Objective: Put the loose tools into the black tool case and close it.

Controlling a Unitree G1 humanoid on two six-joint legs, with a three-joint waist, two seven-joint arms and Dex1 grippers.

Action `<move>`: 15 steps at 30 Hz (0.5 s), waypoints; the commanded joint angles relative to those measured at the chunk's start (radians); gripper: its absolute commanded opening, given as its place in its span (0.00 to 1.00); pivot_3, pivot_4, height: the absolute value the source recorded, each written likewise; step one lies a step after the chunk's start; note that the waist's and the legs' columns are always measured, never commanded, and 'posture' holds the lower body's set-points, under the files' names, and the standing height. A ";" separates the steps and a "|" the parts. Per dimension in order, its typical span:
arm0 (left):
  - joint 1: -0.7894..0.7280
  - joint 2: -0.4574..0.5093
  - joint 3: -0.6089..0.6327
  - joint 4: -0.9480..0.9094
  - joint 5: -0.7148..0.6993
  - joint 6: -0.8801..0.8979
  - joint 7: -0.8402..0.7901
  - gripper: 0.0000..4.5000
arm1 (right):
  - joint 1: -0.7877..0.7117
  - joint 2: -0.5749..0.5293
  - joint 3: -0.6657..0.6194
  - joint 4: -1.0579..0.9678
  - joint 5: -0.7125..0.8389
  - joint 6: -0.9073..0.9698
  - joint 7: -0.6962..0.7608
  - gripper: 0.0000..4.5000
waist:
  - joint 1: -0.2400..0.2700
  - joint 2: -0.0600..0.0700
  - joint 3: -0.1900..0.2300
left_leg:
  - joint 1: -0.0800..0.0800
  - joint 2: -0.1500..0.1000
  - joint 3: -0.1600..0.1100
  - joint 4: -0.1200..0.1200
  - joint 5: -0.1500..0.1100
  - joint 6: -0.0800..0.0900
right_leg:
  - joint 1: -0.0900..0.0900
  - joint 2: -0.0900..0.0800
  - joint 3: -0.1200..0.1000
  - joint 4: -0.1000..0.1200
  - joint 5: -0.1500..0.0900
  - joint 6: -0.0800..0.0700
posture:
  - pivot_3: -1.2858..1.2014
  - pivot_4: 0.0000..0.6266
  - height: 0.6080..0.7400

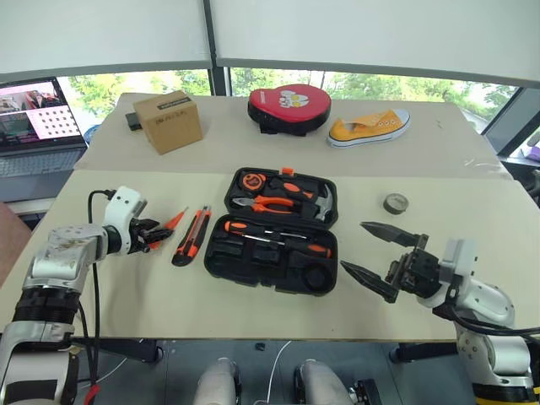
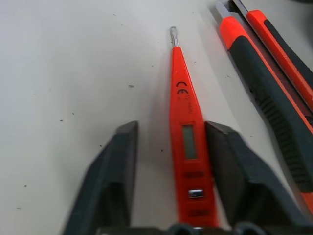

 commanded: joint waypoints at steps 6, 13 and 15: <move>-0.055 0.041 0.062 0.022 -0.011 -0.351 -0.222 0.10 | 0.016 -0.038 -0.039 -0.033 0.030 -0.016 0.025 1.00 | 0.005 0.000 0.000 | -0.001 0.000 0.000 0.001 0.000 0.000 | 0.000 0.000 -0.001 0.000 0.000 0.000 | 0.52 0.24 1.00; -0.141 0.025 -0.152 -0.270 -0.005 -0.397 -0.531 0.10 | 0.029 -0.106 -0.080 -0.019 0.054 0.007 0.047 1.00 | 0.016 -0.001 0.001 | -0.002 -0.001 0.000 0.005 -0.001 0.001 | 0.002 0.000 -0.001 -0.001 0.000 0.000 | 0.52 0.24 1.00; -0.166 0.001 -0.221 -0.313 0.034 -0.371 -0.546 0.10 | 0.027 -0.109 -0.076 -0.017 0.054 0.008 0.046 1.00 | 0.011 -0.001 0.001 | -0.002 0.000 0.000 0.005 -0.001 0.001 | 0.002 0.000 -0.001 0.000 0.000 0.001 | 0.52 0.24 1.00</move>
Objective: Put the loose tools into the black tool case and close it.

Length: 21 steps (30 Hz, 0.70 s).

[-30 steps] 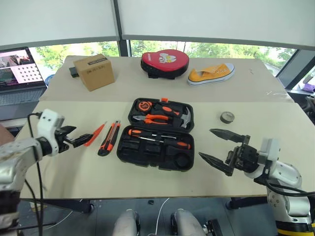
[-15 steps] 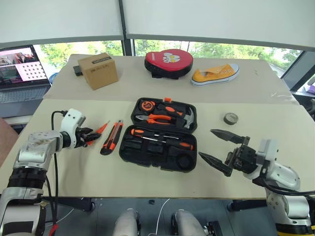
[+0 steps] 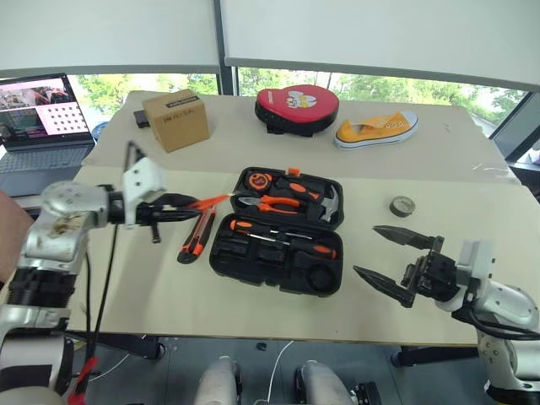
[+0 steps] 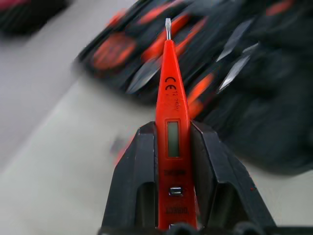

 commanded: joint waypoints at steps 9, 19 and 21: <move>-0.117 -0.095 -0.298 0.009 0.306 -0.046 -0.011 0.10 | 0.033 -0.008 -0.007 -0.060 0.017 0.006 -0.011 1.00 | -0.014 0.000 0.000 | -0.001 0.001 -0.002 0.002 0.000 0.000 | -0.001 0.003 0.001 0.001 0.000 0.000 | 0.52 0.24 1.00; -0.167 -0.159 -0.319 0.062 0.385 -0.037 0.003 0.10 | 0.068 0.002 0.003 -0.095 0.013 0.006 -0.044 1.00 | -0.005 0.000 0.000 | -0.004 0.000 -0.002 0.007 -0.001 0.002 | -0.001 0.002 0.000 0.001 0.001 0.003 | 0.52 0.24 1.00; -0.170 -0.165 -0.321 0.062 0.397 -0.032 -0.002 0.10 | 0.067 0.003 0.007 -0.099 0.013 0.008 -0.049 1.00 | -0.006 0.000 0.000 | -0.005 0.001 -0.002 0.007 -0.001 0.003 | -0.001 0.002 0.000 0.001 0.001 0.003 | 0.52 0.24 1.00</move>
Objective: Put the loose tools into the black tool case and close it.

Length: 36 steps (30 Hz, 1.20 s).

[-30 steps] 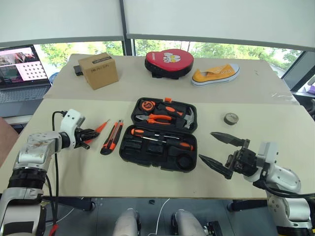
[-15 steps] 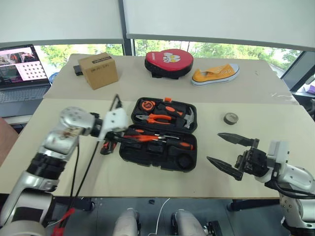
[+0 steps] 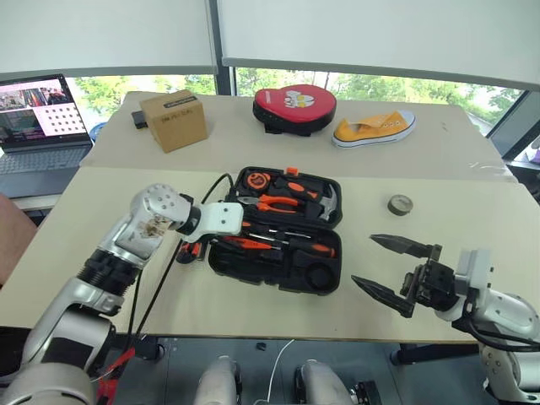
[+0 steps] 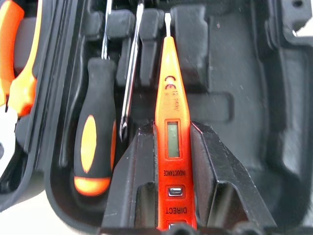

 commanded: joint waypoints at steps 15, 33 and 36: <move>-0.018 0.022 -0.049 -0.019 0.090 0.026 -0.077 0.10 | 0.003 0.003 0.019 -0.058 0.012 0.023 -0.045 1.00 | -0.008 0.000 0.000 | 0.000 0.000 0.000 0.000 0.000 0.001 | 0.000 0.001 0.001 0.000 0.000 0.000 | 0.52 0.24 1.00; -0.028 -0.051 0.156 -0.002 -0.163 -0.085 -0.087 0.69 | -0.022 0.010 0.050 -0.040 0.006 0.036 -0.044 1.00 | -0.003 0.000 0.000 | -0.001 0.000 -0.001 0.002 0.000 0.001 | -0.001 0.000 0.000 0.001 0.000 0.000 | 0.52 0.24 1.00; 0.013 -0.041 0.208 -0.017 -0.214 -0.062 -0.078 0.69 | -0.023 0.014 0.051 -0.035 0.005 0.034 -0.044 1.00 | -0.003 0.000 0.000 | -0.001 0.000 -0.001 0.002 0.000 0.001 | -0.001 0.000 0.000 0.001 0.000 0.000 | 0.52 0.24 1.00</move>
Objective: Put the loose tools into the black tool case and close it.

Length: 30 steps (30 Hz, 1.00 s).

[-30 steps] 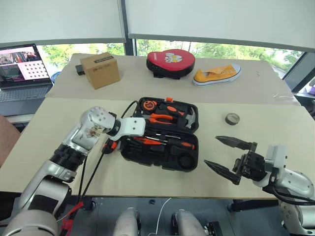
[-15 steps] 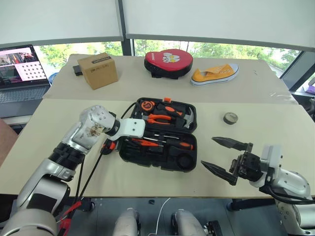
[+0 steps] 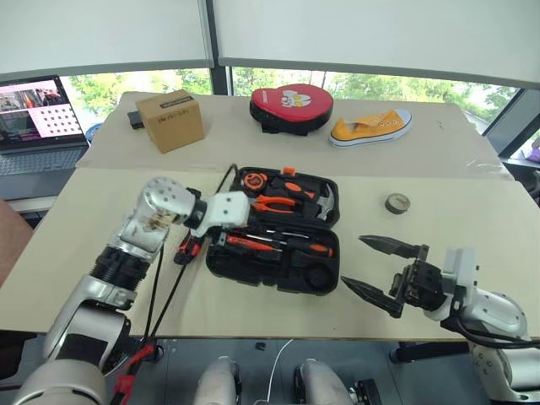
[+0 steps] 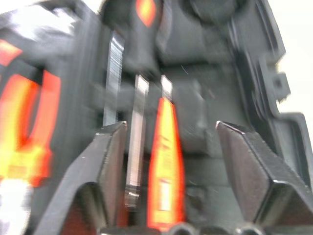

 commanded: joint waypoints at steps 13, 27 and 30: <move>0.167 -0.031 0.054 0.042 -0.021 0.022 0.127 0.01 | -0.006 0.025 0.000 -0.004 -0.006 -0.003 -0.017 1.00 | 0.003 0.000 0.000 | 0.000 0.000 0.000 0.001 0.000 0.000 | 0.000 0.000 0.000 0.001 0.000 0.000 | 0.52 0.24 1.00; 0.220 -0.043 0.016 0.070 0.041 0.109 0.222 0.01 | -0.009 0.021 0.000 -0.001 -0.004 -0.001 -0.020 1.00 | 0.002 0.001 -0.001 | 0.005 0.000 0.000 0.002 0.000 0.000 | 0.003 0.000 0.001 0.005 0.000 0.000 | 0.52 0.24 1.00; 0.239 -0.039 0.024 0.043 0.017 0.099 0.210 0.01 | -0.009 0.018 -0.003 0.005 -0.005 -0.004 -0.016 1.00 | 0.001 0.002 -0.001 | 0.009 0.000 0.000 0.002 0.000 0.000 | 0.006 0.000 0.001 0.006 0.000 0.000 | 0.52 0.24 1.00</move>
